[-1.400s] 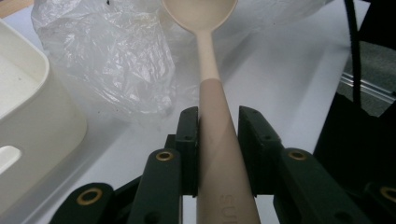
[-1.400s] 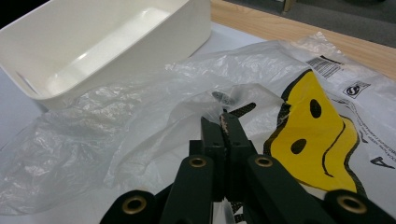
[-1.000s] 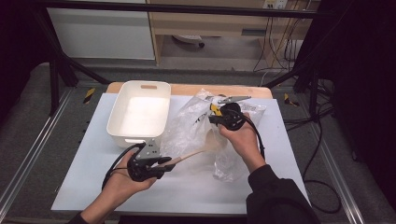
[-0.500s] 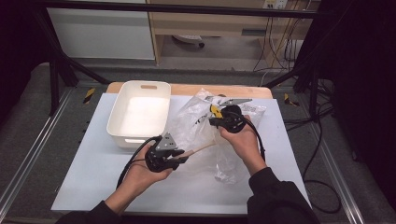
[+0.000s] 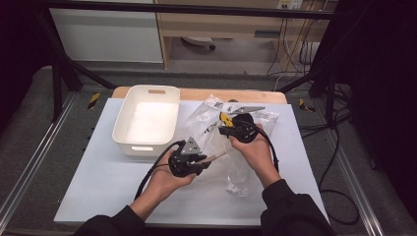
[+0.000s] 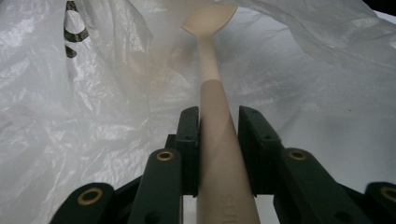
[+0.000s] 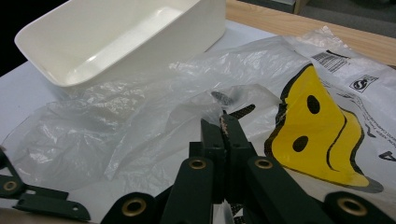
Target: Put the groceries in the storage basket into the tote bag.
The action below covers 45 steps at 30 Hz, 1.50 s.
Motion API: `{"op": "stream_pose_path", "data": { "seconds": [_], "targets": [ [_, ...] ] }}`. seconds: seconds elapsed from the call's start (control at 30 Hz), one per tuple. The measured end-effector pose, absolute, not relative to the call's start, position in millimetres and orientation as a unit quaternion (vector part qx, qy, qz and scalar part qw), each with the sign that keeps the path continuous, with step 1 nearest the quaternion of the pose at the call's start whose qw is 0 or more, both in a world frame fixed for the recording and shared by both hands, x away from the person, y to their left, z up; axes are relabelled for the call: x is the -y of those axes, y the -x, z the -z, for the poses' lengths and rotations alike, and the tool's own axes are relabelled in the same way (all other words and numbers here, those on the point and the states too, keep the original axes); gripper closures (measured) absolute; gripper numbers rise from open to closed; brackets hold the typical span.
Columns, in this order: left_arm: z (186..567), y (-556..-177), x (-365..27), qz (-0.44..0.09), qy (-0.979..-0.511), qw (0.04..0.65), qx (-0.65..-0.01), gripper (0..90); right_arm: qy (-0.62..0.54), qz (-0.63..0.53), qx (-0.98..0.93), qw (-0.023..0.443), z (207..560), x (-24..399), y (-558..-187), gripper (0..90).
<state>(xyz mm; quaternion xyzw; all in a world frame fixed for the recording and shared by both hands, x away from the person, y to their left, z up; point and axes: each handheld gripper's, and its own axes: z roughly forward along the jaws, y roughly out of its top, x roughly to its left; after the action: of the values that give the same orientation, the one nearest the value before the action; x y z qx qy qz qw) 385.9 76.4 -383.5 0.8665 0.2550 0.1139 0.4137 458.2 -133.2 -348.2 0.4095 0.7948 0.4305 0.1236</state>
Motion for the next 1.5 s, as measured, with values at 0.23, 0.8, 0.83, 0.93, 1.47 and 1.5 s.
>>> {"op": "stream_pose_path", "data": {
  "seconds": [0.23, 0.8, 0.83, 0.93, 1.47, 1.5],
  "targets": [
    [386.8, -391.4, -64.9, -0.118, -0.866, 0.414, -0.255, 69.8, -0.411, -0.430, -0.795, 0.122, 349.4, 133.5, -457.2, 90.0],
    [390.9, -407.4, -44.6, -0.127, -0.857, 0.427, -0.260, 69.9, -0.409, -0.433, -0.795, 0.113, 355.1, 128.5, -454.8, 90.0],
    [391.8, -408.6, -43.6, -0.128, -0.856, 0.429, -0.260, 69.9, -0.409, -0.433, -0.796, 0.112, 354.9, 128.6, -454.4, 90.0],
    [395.1, -413.0, -40.3, -0.129, -0.854, 0.430, -0.262, 69.9, -0.408, -0.433, -0.796, 0.114, 354.9, 129.3, -454.0, 90.0],
    [400.4, -430.8, -28.1, -0.128, -0.854, 0.436, -0.254, 70.0, -0.415, -0.431, -0.794, 0.111, 360.2, 139.9, -450.9, 90.0],
    [399.4, -431.5, -28.4, -0.123, -0.853, 0.439, -0.254, 70.0, -0.415, -0.432, -0.793, 0.111, 360.3, 140.3, -450.7, 90.0]
  ]
}}
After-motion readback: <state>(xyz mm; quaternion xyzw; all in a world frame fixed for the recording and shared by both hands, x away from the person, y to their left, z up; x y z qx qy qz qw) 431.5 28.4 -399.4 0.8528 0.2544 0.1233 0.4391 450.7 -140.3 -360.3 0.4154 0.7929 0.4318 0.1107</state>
